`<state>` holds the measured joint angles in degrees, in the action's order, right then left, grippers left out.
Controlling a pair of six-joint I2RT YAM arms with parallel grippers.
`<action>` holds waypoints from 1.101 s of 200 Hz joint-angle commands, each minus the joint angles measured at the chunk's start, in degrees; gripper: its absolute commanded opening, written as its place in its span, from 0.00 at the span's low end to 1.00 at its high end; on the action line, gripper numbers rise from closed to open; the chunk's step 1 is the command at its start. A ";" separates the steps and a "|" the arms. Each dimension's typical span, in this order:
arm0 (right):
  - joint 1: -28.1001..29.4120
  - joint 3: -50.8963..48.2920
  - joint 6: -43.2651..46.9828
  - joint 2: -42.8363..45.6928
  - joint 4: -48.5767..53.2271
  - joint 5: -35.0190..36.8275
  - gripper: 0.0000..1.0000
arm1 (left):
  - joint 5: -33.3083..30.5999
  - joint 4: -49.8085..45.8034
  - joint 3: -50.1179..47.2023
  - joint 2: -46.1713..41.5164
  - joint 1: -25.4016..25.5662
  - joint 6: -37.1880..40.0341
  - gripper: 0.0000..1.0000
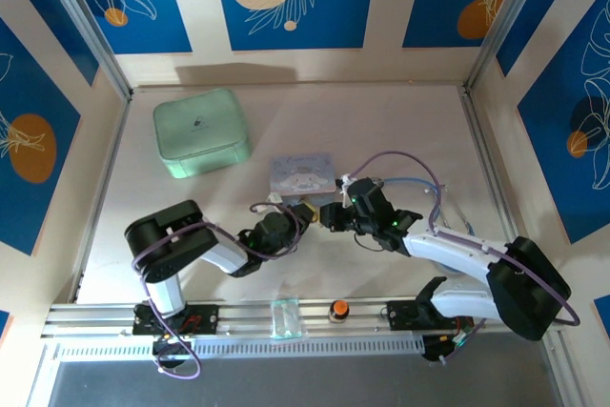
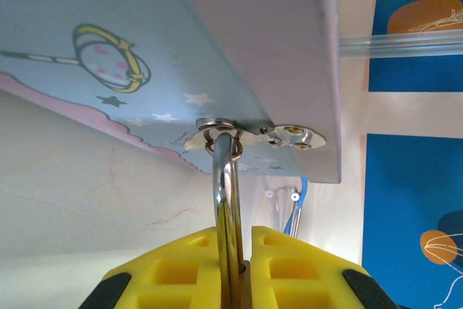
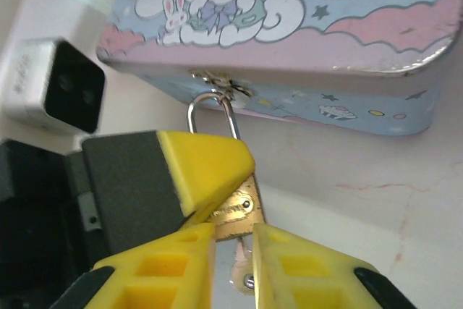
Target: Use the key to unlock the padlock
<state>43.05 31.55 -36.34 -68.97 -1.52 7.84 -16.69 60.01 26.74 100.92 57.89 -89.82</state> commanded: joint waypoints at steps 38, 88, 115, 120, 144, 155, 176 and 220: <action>7.75 6.68 17.60 -6.66 12.68 9.28 0.23 | 0.78 0.72 1.01 -3.18 -0.06 3.00 0.00; 8.97 6.96 15.48 -9.12 12.89 10.37 0.20 | 0.97 1.03 0.68 -3.23 -0.49 2.95 0.00; 9.03 6.12 14.87 -8.76 14.43 11.18 0.24 | 1.13 1.54 0.81 -2.96 -0.58 2.97 0.00; 9.03 5.92 14.73 -8.60 14.53 11.15 0.24 | 1.13 1.53 0.85 -2.99 -0.58 2.90 0.00; 9.07 4.52 13.74 -7.92 13.69 9.46 0.29 | 1.18 1.93 1.03 -2.62 -0.58 2.88 0.00; 9.07 3.85 13.36 -7.84 12.39 8.78 0.28 | 1.22 2.22 1.12 -2.44 -0.58 2.81 0.00; 9.14 3.49 13.32 -8.23 10.22 8.58 0.17 | 1.61 2.51 1.34 -2.31 -0.59 2.74 0.00; 9.12 4.66 14.14 -8.58 6.41 9.66 0.08 | 2.53 1.39 1.90 -2.27 -0.28 2.47 0.00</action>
<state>51.92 35.59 -22.52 -77.17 8.69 17.19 -15.42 57.82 26.83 99.55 57.52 -88.01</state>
